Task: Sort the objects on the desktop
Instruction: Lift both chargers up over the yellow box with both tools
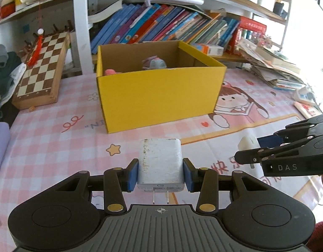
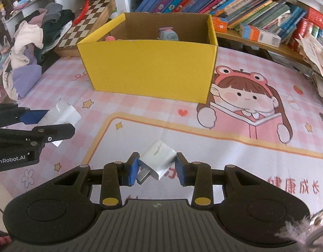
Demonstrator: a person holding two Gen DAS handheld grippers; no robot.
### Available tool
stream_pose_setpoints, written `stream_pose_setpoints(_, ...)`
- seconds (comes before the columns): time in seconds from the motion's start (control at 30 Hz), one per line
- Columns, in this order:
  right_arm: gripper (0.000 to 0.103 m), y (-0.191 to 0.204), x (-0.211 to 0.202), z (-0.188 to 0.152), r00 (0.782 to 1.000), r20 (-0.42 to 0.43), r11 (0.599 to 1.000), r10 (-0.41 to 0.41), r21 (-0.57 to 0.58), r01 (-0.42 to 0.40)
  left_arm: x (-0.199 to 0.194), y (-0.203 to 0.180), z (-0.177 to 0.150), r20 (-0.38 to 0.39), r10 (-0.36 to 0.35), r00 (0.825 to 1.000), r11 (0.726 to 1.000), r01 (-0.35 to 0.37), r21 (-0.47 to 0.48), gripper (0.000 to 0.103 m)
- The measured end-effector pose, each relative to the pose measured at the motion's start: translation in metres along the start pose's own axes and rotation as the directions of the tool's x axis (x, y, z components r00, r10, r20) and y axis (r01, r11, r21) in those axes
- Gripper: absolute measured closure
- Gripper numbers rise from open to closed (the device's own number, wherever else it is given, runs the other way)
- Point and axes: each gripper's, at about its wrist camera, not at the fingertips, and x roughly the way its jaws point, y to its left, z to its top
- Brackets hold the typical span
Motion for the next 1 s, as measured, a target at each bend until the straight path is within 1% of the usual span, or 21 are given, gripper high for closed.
stream_pose_setpoints(0.23,0.069,-0.004,-0.017,-0.001,0.999,0.036,1.0,-0.023,0.017,0.023,-0.012,-0.005,0.008,0.041,-0.024,0.999,0.999,0.023,0.029,0.061)
stream_pose_setpoints(0.43,0.069,-0.009,-0.033,0.019,0.995,0.096,0.999,-0.028,-0.014,0.03,-0.019,-0.008,0.026,0.099,-0.032,0.995,0.998,0.026,0.062,0.061)
stream_pose_setpoints(0.7,0.069,-0.013,-0.039,0.064,0.984,0.178,0.995,-0.009,-0.097,0.027,-0.019,-0.014,0.061,0.185,-0.026,0.982,0.994,0.005,0.113,0.061)
stream_pose_setpoints(0.9,0.069,-0.013,-0.035,0.105,0.972,0.236,0.984,0.01,-0.176,0.033,-0.008,-0.008,0.094,0.22,-0.008,0.975,0.994,-0.017,0.111,0.061)
stream_pose_setpoints(1.0,0.069,-0.014,-0.028,0.128,0.969,0.245,0.976,0.026,-0.215,0.028,0.001,-0.005,0.108,0.229,0.013,0.973,0.992,-0.041,0.119,0.061)
